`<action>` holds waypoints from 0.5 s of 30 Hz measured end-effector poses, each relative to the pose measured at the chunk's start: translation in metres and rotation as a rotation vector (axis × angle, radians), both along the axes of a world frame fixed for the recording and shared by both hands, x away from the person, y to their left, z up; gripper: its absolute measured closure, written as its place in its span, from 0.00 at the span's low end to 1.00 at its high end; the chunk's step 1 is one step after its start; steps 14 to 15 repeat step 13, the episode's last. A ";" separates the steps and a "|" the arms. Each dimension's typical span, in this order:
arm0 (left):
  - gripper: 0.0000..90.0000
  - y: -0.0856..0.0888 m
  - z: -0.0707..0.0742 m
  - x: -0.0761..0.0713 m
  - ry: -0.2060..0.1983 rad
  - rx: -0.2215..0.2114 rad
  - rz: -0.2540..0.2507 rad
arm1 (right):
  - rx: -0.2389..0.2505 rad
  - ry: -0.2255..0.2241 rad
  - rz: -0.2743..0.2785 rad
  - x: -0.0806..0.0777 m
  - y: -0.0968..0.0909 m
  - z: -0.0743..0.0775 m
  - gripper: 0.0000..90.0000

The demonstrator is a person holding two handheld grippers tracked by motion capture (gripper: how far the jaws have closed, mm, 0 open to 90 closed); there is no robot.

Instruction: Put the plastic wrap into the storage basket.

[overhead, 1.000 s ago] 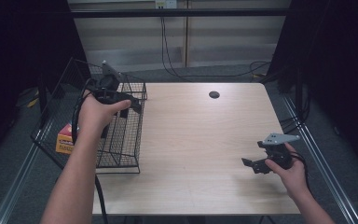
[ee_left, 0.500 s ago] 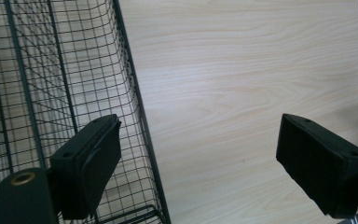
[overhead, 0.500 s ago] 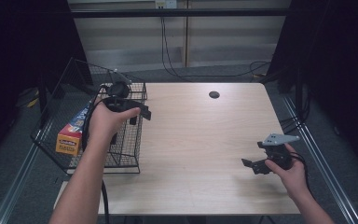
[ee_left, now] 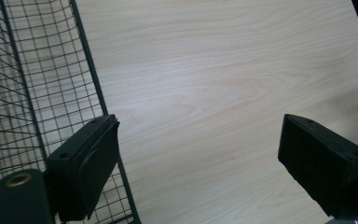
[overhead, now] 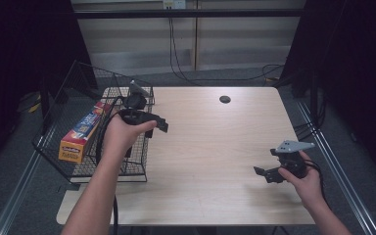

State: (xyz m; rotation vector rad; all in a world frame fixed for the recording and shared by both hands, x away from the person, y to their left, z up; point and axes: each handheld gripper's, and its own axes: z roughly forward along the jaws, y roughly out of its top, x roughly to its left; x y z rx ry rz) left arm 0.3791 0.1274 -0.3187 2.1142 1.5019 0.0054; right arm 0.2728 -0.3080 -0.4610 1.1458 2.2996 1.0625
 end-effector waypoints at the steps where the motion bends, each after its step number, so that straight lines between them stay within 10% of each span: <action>1: 0.14 -0.001 -0.001 0.000 -0.001 0.001 -0.012 | -0.001 0.000 0.000 0.000 0.000 0.000 0.04; 15: 0.13 -0.021 -0.016 -0.010 -0.041 -0.014 -0.077 | -0.008 0.003 0.000 0.000 0.002 -0.002 0.04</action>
